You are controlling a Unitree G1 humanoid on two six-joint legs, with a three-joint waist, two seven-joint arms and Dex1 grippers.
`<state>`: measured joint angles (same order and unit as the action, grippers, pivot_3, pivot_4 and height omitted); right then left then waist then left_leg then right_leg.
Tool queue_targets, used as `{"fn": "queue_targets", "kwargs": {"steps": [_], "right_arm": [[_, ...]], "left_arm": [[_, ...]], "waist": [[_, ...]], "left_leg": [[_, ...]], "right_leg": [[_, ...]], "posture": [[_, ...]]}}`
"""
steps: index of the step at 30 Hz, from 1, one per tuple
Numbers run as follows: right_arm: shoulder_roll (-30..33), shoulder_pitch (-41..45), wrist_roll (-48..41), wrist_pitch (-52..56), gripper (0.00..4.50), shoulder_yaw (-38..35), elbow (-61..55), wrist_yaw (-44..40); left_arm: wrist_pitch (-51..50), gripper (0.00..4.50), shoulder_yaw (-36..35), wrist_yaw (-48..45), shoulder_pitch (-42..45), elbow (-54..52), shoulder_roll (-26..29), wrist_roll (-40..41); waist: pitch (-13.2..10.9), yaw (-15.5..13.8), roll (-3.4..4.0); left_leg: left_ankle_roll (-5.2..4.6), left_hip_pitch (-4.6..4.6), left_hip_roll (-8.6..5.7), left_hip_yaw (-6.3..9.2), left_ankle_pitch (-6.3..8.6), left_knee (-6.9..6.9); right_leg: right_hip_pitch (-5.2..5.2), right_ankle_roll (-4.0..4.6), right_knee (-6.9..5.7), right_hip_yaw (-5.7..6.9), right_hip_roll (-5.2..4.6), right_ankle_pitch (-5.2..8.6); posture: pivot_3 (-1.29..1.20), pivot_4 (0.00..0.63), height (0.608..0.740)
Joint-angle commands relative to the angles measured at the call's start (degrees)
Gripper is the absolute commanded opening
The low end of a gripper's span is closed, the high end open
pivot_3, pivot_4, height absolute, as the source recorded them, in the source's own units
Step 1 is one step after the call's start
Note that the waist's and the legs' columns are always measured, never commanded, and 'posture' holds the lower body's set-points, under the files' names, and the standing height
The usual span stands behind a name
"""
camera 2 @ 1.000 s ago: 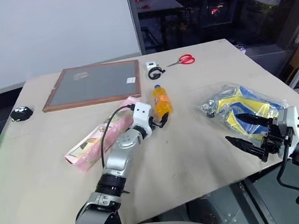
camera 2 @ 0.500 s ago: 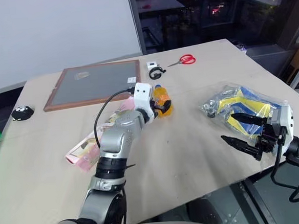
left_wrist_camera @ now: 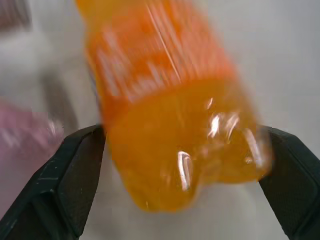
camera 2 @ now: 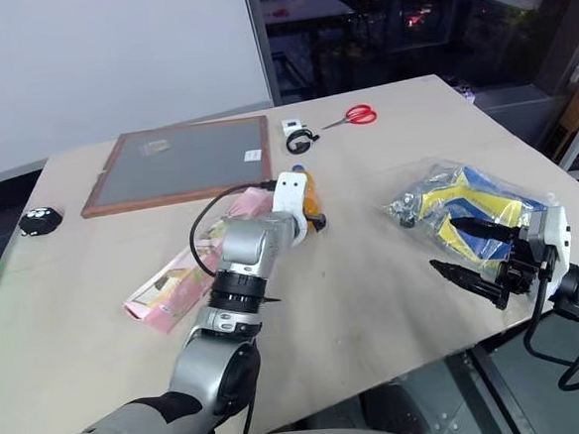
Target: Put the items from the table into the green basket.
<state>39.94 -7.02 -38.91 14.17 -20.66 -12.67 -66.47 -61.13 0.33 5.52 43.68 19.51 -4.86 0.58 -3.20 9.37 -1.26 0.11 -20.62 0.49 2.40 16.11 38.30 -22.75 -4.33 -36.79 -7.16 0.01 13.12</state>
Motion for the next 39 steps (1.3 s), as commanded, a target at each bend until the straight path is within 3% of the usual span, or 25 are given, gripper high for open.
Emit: {"fn": "queue_targets", "kwargs": {"steps": [1, 16, 17, 19, 25, 33, 39], "right_arm": [[-0.84, 0.93, 1.74, -3.3, 4.47, -1.74, -0.42, 2.49], [-1.1, 1.18, 3.26, -3.12, 4.47, -0.6, -3.27, 8.02], [-1.09, 1.13, 3.25, -3.15, 4.5, -0.61, -3.27, 8.02], [-0.99, 0.94, 3.09, -3.16, 4.5, -0.82, -3.24, 7.92], [-1.14, 0.43, 3.2, -3.97, 4.5, -0.95, -2.34, 7.11], [-1.13, 1.09, 3.3, -4.72, 4.5, -0.88, -1.13, 5.93], [-1.07, 2.18, 3.3, -4.01, 4.5, -0.07, -1.5, 6.14]], "left_arm": [[0.83, 4.5, -1.6, 3.05, 2.59, 2.95, -0.73, -0.95], [2.31, 4.5, -4.0, 7.37, 5.1, 9.55, -1.81, -1.4], [2.49, 3.96, -3.93, 7.26, 5.06, 9.62, -1.71, -1.35], [3.56, 3.31, -3.65, 7.35, 4.57, 9.14, -1.58, -1.52], [5.72, 3.17, -4.12, 7.39, 4.34, 8.91, -1.22, -1.07], [9.87, 3.17, -0.89, -0.16, 0.85, 3.68, 1.21, 0.04], [18.69, 3.17, 5.08, -15.45, -11.71, -10.94, 8.27, 2.31]], "waist": [[0.0, 0.03, 0.0], [0.24, 1.18, 0.32], [0.25, 1.22, 0.32], [0.26, 1.53, 0.34], [0.25, 2.36, 0.33], [0.25, 2.47, 0.34], [0.26, 2.6, 0.39]], "left_leg": [[0.0, 0.0, -0.02, 0.0, 0.0, 0.0], [0.01, 0.0, -0.11, -0.01, -0.01, 0.03], [0.01, 0.01, -0.11, -0.01, -0.01, 0.03], [0.01, 0.02, -0.11, -0.01, -0.01, 0.03], [0.01, -0.01, -0.13, 0.01, -0.01, 0.03], [0.01, -0.01, -0.14, 0.03, -0.01, 0.03], [0.01, -0.04, -0.1, 0.06, -0.01, -0.06]], "right_leg": [[0.0, 0.0, 0.0, 0.0, -0.02, 0.0], [0.1, -0.15, 0.0, -0.09, -0.05, -0.08], [0.11, -0.15, 0.0, -0.09, -0.05, -0.08], [0.12, -0.15, 0.0, -0.08, -0.05, -0.08], [0.12, -0.16, 0.0, -0.09, -0.05, -0.09], [0.12, -0.17, 0.01, -0.09, -0.05, -0.1], [0.03, -0.16, 0.0, -0.1, -0.03, -0.09]], "posture": [[-0.18, 0.0, 0.74], [-0.19, 0.0, 0.74], [-0.19, 0.0, 0.74], [-0.19, 0.0, 0.74], [-0.19, 0.0, 0.74], [-0.18, 0.0, 0.74], [-0.16, 0.0, 0.74]]}}
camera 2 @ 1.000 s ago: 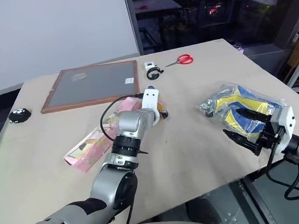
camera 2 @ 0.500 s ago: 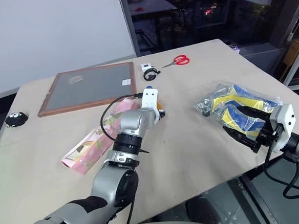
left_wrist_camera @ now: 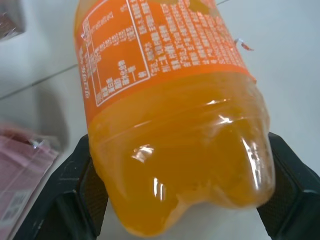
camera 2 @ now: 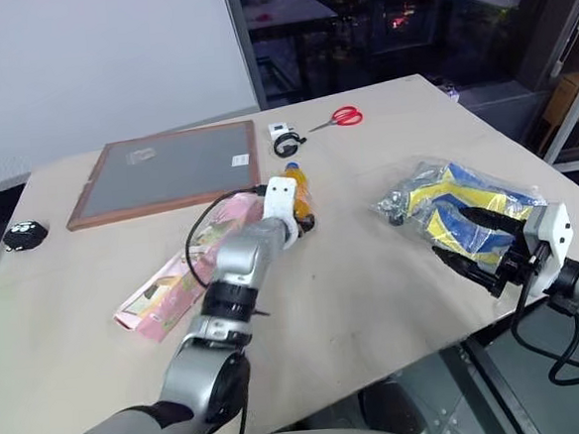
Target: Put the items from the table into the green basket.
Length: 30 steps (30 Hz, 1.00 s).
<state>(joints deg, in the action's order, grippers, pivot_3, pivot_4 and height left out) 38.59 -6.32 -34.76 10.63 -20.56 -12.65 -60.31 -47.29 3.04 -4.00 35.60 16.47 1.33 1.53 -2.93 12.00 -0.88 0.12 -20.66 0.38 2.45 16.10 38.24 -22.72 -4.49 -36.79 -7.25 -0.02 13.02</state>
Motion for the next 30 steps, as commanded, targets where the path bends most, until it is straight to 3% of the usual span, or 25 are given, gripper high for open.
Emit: {"fn": "queue_targets", "kwargs": {"steps": [1, 4, 9, 16, 30], "right_arm": [[0.27, 1.86, -0.88, -0.25, 4.5, 0.09, -1.62, 0.09], [0.1, 3.26, -0.93, 0.36, 4.5, 1.14, -1.52, 0.33], [-0.03, 5.68, -0.66, 0.54, 4.5, 3.32, -0.12, -0.28], [0.2, 9.6, -0.1, -1.0, 4.5, 5.03, 5.21, -3.53], [-1.23, 19.01, 0.1, -1.26, 4.5, 9.3, 10.25, -7.42]], "left_arm": [[7.67, 3.17, 2.25, -8.07, -6.24, -10.96, 3.2, 2.26], [17.3, 3.17, 2.58, -12.78, -15.15, -18.41, 7.2, 2.66], [28.84, 3.17, -2.29, -12.5, -24.39, -22.3, 7.71, 4.84], [35.21, 3.17, -9.21, -14.36, -34.81, -29.95, 8.83, 10.45], [36.01, 3.17, -21.6, -8.86, -24.92, -31.96, 13.97, 14.39]], "waist": [[-0.01, -0.16, 0.01], [-0.01, -0.28, 0.03], [-0.01, -1.63, 0.03], [-0.01, -3.79, 0.02], [-0.01, -8.45, 0.0]], "left_leg": [[0.0, 0.0, 0.0, 0.02, 0.0, -0.02], [-0.01, -0.04, 0.01, 0.06, 0.01, -0.03], [-0.02, 0.0, -0.01, 0.14, 0.01, 0.04], [-0.03, 0.05, 0.0, 0.09, 0.0, 0.09], [-0.03, 0.04, -0.01, 0.14, -0.01, 0.14]], "right_leg": [[-0.01, 0.01, 0.0, 0.0, 0.0, 0.0], [-0.07, 0.01, 0.03, 0.0, -0.02, 0.0], [-0.09, 0.0, 0.04, 0.04, -0.04, 0.0], [-0.05, -0.01, 0.02, 0.03, -0.04, 0.0], [-0.06, 0.18, 0.02, 0.1, -0.02, -0.12]], "posture": [[-0.16, 0.0, 0.74], [-0.14, 0.0, 0.74], [-0.1, 0.0, 0.74], [-0.05, 0.0, 0.74], [0.0, 0.0, 0.74]]}}
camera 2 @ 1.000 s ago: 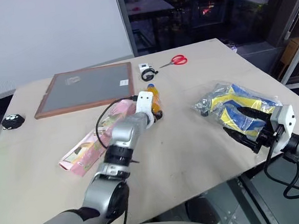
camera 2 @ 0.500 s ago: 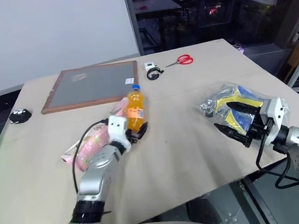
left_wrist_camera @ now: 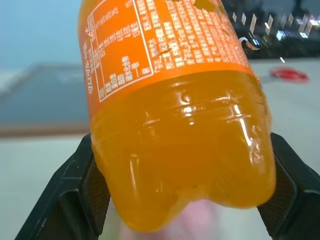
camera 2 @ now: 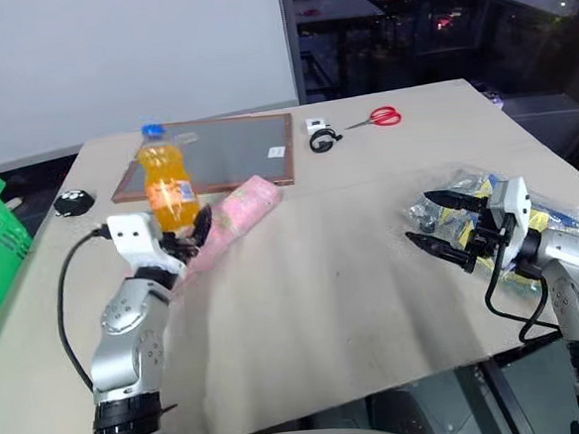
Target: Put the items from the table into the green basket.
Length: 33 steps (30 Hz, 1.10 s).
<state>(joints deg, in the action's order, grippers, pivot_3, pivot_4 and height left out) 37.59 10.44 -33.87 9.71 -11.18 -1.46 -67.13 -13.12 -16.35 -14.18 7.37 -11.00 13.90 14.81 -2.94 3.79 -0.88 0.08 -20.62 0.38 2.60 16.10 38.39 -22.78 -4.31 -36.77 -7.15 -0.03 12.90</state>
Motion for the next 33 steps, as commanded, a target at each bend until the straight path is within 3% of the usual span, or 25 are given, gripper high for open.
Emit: {"fn": "queue_targets", "kwargs": {"steps": [1, 5, 13, 18, 24, 33], "right_arm": [[-0.41, 2.76, -0.89, -0.19, 4.5, 0.11, -0.99, -0.59], [-1.3, 5.79, -1.75, 1.11, 4.5, 1.56, -1.81, -0.88], [-4.98, 13.58, -2.65, 3.68, 4.5, 6.42, -0.07, -3.74], [-8.94, 19.42, 0.03, 3.18, 4.5, 10.8, 3.17, -3.98], [-13.06, 24.94, 3.53, 3.43, 4.5, 14.77, 5.03, -2.0], [-15.24, 26.95, 7.17, 1.89, 4.5, 16.26, 7.71, -0.67]], "left_arm": [[1.6, 3.17, -2.7, 1.83, 3.99, -4.56, 1.8, 1.2], [-1.7, 3.17, -8.05, 7.54, 8.61, -2.57, 5.32, 0.52], [-3.15, 3.17, -19.96, 9.61, 11.07, 10.63, 23.54, -2.92], [-1.9, 3.17, -24.14, 7.94, 12.0, 19.78, 31.38, -1.97], [0.82, 3.17, -27.0, 3.48, 11.96, 32.37, 37.08, -0.5], [3.71, 3.17, -21.6, -5.89, 14.26, 48.24, 42.56, -1.12]], "waist": [[0.0, -0.42, 0.0], [-0.02, -0.97, -0.06], [-0.04, -1.47, -0.1], [-0.02, -3.1, -0.46], [-0.04, -5.58, -0.43], [0.12, -8.1, -0.7]], "left_leg": [[0.0, -0.01, 0.0, 0.05, 0.0, 0.0], [0.0, -0.03, 0.03, 0.16, 0.0, -0.01], [0.0, -0.01, 0.07, 0.28, 0.0, -0.06], [0.03, -0.1, 0.08, 0.57, -0.01, -0.06], [0.12, -0.15, 0.03, 0.92, -0.04, -0.17], [0.21, -0.2, 0.03, 1.1, -0.09, -0.21]], "right_leg": [[0.0, 0.05, 0.0, 0.05, 0.0, -0.03], [-0.01, 0.08, -0.02, 0.18, 0.02, -0.04], [-0.03, 0.1, -0.05, 0.36, 0.03, -0.05], [-0.03, 0.12, -0.03, 0.73, -0.04, -0.05], [-0.05, 0.19, -0.06, 1.13, -0.16, -0.06], [-0.03, 0.32, -0.06, 1.41, -0.17, -0.02]], "posture": [[0.03, 0.0, 0.74], [0.03, 0.0, 0.74], [0.09, 0.0, 0.74], [0.14, 0.0, 0.74], [0.19, 0.0, 0.74], [0.18, 0.0, 0.74]]}}
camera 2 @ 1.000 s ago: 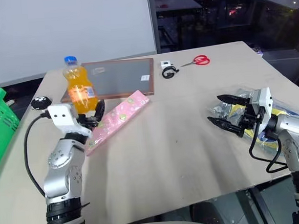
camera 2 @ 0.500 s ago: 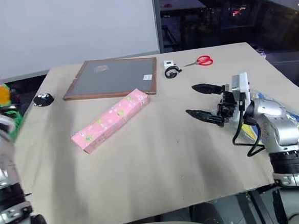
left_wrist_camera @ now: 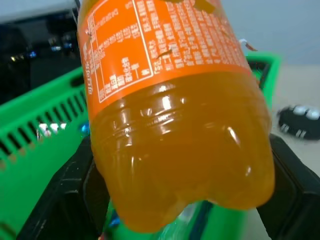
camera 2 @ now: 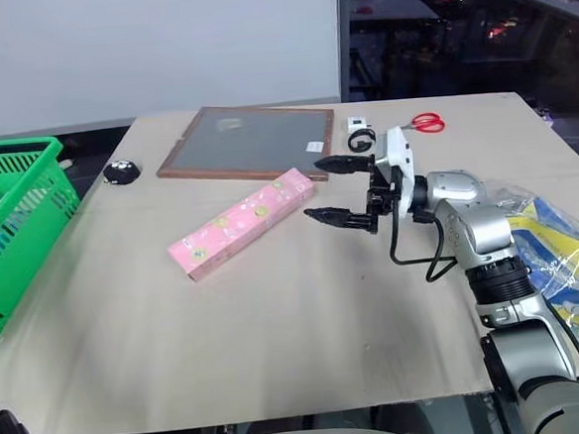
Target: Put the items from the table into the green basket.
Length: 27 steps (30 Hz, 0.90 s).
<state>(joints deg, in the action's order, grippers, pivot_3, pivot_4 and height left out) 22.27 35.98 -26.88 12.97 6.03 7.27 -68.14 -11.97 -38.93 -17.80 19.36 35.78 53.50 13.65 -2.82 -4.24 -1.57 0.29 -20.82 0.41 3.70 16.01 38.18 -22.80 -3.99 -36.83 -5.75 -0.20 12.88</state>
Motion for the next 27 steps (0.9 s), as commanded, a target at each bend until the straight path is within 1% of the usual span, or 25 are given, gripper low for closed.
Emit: {"fn": "queue_targets", "kwargs": {"steps": [1, 3, 4, 5, 9, 12, 15, 16, 18, 19, 21, 24, 27], "right_arm": [[-0.09, 1.34, 0.23, -1.59, 4.5, -1.07, -1.13, 0.35], [-0.21, 0.99, -0.18, -2.01, 4.5, -1.48, -1.84, 0.06], [-0.06, 0.84, -0.28, -1.9, 4.5, -1.63, -2.14, 0.11], [0.11, 0.73, -0.24, -1.75, 4.5, -1.73, -2.3, 0.29], [1.0, 0.02, -0.21, -1.64, 4.5, -2.44, -2.74, 0.68], [1.54, -0.66, -0.36, -1.68, 4.5, -2.94, -3.03, 0.93], [2.26, -1.46, -0.54, -1.59, 4.5, -3.37, -3.36, 1.05], [2.5, -1.71, -0.51, -1.55, 4.5, -3.58, -3.36, 1.15], [3.03, -2.21, -0.45, -1.59, 4.5, -4.08, -3.23, 1.26], [3.31, -2.49, -0.4, -1.67, 4.5, -4.36, -3.15, 1.32], [3.64, -2.9, -0.4, -1.72, 4.5, -4.74, -3.18, 1.43], [4.33, -4.16, -0.14, -1.44, 4.5, -4.92, -4.09, 1.92], [5.21, -5.53, 1.07, -2.04, 4.5, -4.53, -4.85, 2.8]], "left_arm": [[2.58, 3.17, 1.29, -2.95, 2.71, 2.91, 3.22, 0.22], [3.7, 4.16, 1.48, -4.11, 3.58, 5.37, 3.67, 0.67], [4.03, 4.38, 1.39, -4.09, 4.07, 6.52, 3.97, 0.7], [4.42, 4.47, 1.32, -4.13, 4.53, 7.45, 4.18, 0.68], [5.37, 4.47, 0.8, -1.78, 6.15, 10.6, 5.07, 0.43], [5.88, 4.47, -0.47, -1.19, 6.4, 10.55, 5.5, 1.46], [5.1, 4.47, -1.7, -6.12, 7.73, 4.38, 4.17, 6.36], [3.39, 4.47, -1.08, -9.82, 7.31, -0.19, 3.14, 9.09], [-1.61, 4.47, 1.95, -17.68, 4.16, -11.1, 1.33, 14.22], [-4.56, 4.47, 4.2, -22.04, 0.99, -17.76, 0.63, 16.63], [-7.85, 4.47, 8.16, -27.18, -4.65, -27.1, 0.36, 18.11], [-9.54, 4.47, 16.93, -29.53, -9.99, -33.86, 2.23, 12.76], [-12.43, 4.47, 24.16, -30.57, -10.0, -37.71, 2.75, 9.89]], "waist": [[0.0, -0.09, 0.01], [-0.02, 0.07, 0.05], [-0.02, 0.16, 0.04], [-0.02, 0.34, 0.04], [-0.02, 0.55, 0.05], [-0.01, 0.64, 0.04], [0.01, 0.54, 0.01], [0.02, 0.45, -0.01], [0.04, 0.26, -0.04], [0.04, 0.25, -0.04], [0.08, 0.59, 0.18], [0.01, 1.43, 0.52], [-0.03, 2.16, 0.59]], "left_leg": [[0.03, 0.0, 0.0, 0.0, -0.02, 0.0], [0.11, 0.02, 0.0, 0.0, -0.07, -0.01], [0.14, 0.04, 0.01, 0.0, -0.09, -0.01], [0.16, 0.06, 0.03, 0.0, -0.1, -0.01], [0.18, 0.07, 0.06, 0.0, -0.11, -0.02], [0.18, 0.07, 0.07, -0.01, -0.11, -0.02], [0.18, 0.03, 0.07, 0.0, -0.11, -0.02], [0.18, 0.01, 0.07, 0.03, -0.11, -0.02], [0.18, -0.01, 0.07, 0.05, -0.12, -0.01], [0.19, -0.03, 0.06, 0.05, -0.12, 0.0], [0.18, 0.01, 0.03, -0.09, -0.11, 0.01], [0.17, 0.07, -0.02, -0.21, -0.11, -0.01], [0.16, 0.09, 0.13, -0.16, -0.11, -0.02]], "right_leg": [[0.0, 0.0, 0.0, 0.01, 0.0, 0.0], [0.0, 0.01, -0.01, 0.01, 0.0, -0.01], [0.0, 0.01, -0.03, 0.01, 0.01, -0.01], [0.0, 0.02, -0.05, 0.01, 0.03, -0.01], [-0.01, 0.06, -0.1, 0.02, 0.07, -0.01], [-0.02, 0.06, -0.1, 0.01, 0.07, 0.0], [-0.02, 0.08, -0.1, 0.02, 0.06, 0.01], [-0.02, 0.08, -0.1, 0.05, 0.06, 0.01], [-0.01, 0.09, -0.09, 0.08, 0.03, 0.01], [0.01, 0.09, -0.09, 0.09, 0.01, 0.01], [0.05, 0.09, -0.02, 0.0, -0.05, 0.01], [0.03, 0.14, -0.03, -0.1, -0.09, 0.04], [0.01, 0.14, -0.08, -0.09, 0.12, 0.06]], "posture": [[0.18, 0.0, 0.74], [0.17, 0.0, 0.74], [0.17, 0.0, 0.74], [0.17, 0.0, 0.74], [0.14, 0.0, 0.74], [0.13, 0.0, 0.74], [0.14, 0.0, 0.74], [0.14, 0.0, 0.74], [0.14, 0.0, 0.74], [0.14, 0.0, 0.74], [0.14, 0.0, 0.74], [0.14, 0.0, 0.74], [0.09, 0.0, 0.74]]}}
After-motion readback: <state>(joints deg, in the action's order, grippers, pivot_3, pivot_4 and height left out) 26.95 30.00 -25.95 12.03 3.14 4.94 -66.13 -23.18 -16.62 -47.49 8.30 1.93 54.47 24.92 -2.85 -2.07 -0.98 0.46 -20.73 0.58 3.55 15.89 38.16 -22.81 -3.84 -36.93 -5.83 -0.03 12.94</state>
